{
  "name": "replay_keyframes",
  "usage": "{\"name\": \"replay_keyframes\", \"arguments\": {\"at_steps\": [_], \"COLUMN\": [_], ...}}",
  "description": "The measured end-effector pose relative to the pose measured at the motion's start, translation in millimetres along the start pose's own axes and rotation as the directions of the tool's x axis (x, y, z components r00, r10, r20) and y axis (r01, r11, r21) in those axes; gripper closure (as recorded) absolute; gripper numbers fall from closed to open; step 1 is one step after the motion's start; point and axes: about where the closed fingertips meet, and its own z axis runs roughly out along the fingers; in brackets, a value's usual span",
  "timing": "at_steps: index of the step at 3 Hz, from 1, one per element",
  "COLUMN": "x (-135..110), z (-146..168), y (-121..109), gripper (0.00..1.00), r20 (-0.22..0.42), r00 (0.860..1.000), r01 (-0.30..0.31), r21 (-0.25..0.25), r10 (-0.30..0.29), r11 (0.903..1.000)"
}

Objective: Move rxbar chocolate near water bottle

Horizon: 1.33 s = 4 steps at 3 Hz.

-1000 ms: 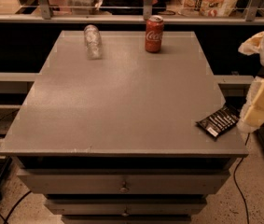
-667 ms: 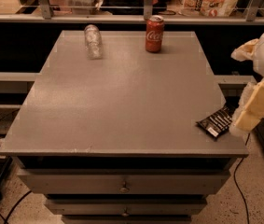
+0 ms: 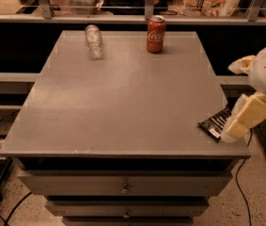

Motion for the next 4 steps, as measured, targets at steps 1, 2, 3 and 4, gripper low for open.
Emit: {"name": "replay_keyframes", "arguments": {"at_steps": [1, 2, 3, 4], "x": [19, 19, 19, 28], "z": [18, 18, 24, 41], "y": [-17, -17, -19, -26], "gripper": [0.0, 0.0, 0.0, 0.0], "r20": [0.043, 0.043, 0.033, 0.006], "r00": [0.997, 0.997, 0.997, 0.999], "r01": [-0.071, -0.071, -0.065, -0.05], "r21": [0.018, 0.017, -0.006, -0.021], "r10": [0.07, 0.07, 0.065, 0.05], "r11": [0.9973, 0.9973, 0.9979, 0.9985]}}
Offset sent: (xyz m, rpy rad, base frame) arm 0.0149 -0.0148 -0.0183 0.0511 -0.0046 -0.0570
